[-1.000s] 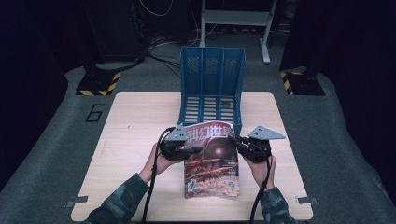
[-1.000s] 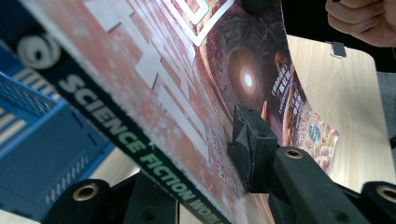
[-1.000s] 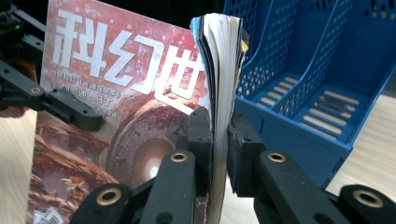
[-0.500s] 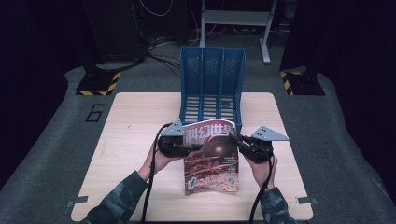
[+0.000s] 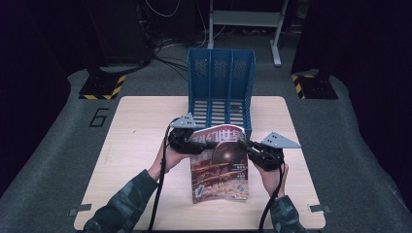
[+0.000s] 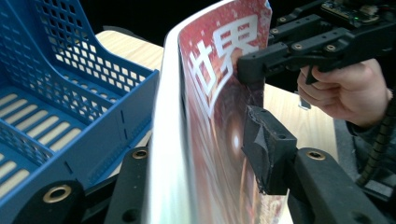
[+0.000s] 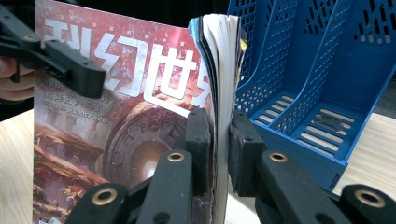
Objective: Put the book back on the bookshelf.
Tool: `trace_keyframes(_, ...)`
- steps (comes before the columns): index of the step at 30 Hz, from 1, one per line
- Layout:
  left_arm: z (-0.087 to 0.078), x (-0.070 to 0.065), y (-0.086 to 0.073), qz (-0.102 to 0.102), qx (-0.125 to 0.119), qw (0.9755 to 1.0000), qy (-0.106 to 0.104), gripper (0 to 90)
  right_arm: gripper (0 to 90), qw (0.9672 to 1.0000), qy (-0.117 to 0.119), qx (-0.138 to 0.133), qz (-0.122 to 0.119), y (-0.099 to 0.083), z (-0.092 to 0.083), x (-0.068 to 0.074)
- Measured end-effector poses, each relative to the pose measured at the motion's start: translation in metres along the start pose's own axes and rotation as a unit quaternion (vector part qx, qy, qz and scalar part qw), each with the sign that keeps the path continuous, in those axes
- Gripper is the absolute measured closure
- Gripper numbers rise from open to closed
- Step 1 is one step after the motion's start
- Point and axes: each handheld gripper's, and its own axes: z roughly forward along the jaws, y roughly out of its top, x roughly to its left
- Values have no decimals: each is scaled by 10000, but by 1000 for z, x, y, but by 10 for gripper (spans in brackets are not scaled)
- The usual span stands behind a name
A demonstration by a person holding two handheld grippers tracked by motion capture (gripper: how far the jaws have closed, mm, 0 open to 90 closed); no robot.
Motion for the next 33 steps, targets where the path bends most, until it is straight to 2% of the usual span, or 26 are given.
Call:
trace_keyframes(3, 3, 0, 4, -15, 113, 9997, 203, 650, 797, 10000, -22, 15, 21, 0, 0, -1)
trace_keyframes(4, 4, 0, 5, -29, 170, 9996, 216, 679, 796, 10000, -42, 11, 49, -1, -1, -1)
trace_keyframes(6, 4, -1, 6, 41, 167, 9991, 380, 755, 785, 10000, -44, 8, 73, -2, -1, -1)
trace_keyframes(8, 3, -2, 6, -1, 144, 9994, 305, 769, 763, 10000, -63, 18, 72, -2, 0, -3)
trace_keyframes(11, 2, -3, 5, -23, 2, 9999, 120, 791, 692, 9995, -132, 158, 229, -5, 2, -8)
trace_keyframes(12, 3, -6, 5, 76, -9, 9999, 150, 793, 671, 9995, -121, 168, 251, -6, 3, -9)
trace_keyframes(15, 3, -12, 6, 160, -17, 9998, 128, 799, 611, 9986, -152, 303, 396, -14, 3, -15)
trace_keyframes(17, 3, -13, 7, 232, -31, 9996, 124, 798, 510, 9978, -166, 419, 489, -22, 2, -19)
trace_keyframes(20, 2, -14, 7, 265, -67, 9996, 96, 798, 355, 9964, -246, 658, 469, -37, -1, -29)
trace_keyframes(21, 1, -15, 7, 267, -53, 9996, 106, 798, 293, 9944, -368, 822, 549, -47, -2, -35)
trace_keyframes(22, 0, -15, 6, 280, -53, 9995, 124, 798, 249, 9936, -375, 876, 598, -53, -3, -39)
trace_keyframes(23, -1, -15, 6, 263, -32, 9996, 74, 797, 201, 9904, -526, 1056, 723, -63, -4, -47)
trace_keyframes(24, -1, -16, 5, 232, -85, 9996, 112, 798, 151, 9868, -723, 1192, 820, -73, -5, -53)
trace_keyframes(25, -1, -16, 5, 217, -104, 9997, 105, 799, 119, 9855, -874, 1230, 776, -80, -5, -58)
trace_keyframes(27, -1, -15, 4, 147, -159, 9998, 28, 801, 0, 9805, -961, 1442, 930, -92, -4, -67)
trace_keyframes(28, -2, -16, 4, 145, -148, 9998, 22, 802, 0, 9767, -1017, 1607, 1000, -97, -2, -72)
trace_keyframes(29, -2, -16, 4, 161, -142, 9998, 30, 802, 0, 9745, -1139, 1640, 1021, -102, 0, -76)
trace_keyframes(31, -2, -16, 4, 205, -145, 9997, 67, 802, 0, 9702, -1234, 1786, 1077, -107, 2, -80)
trace_keyframes(32, -2, -18, 5, 217, -107, 9997, 104, 802, 0, 9690, -1269, 1849, 1034, -109, 3, -83)
trace_keyframes(33, -3, -18, 6, 252, -72, 9996, 85, 802, 0, 9656, -1419, 1947, 974, -111, 5, -85)
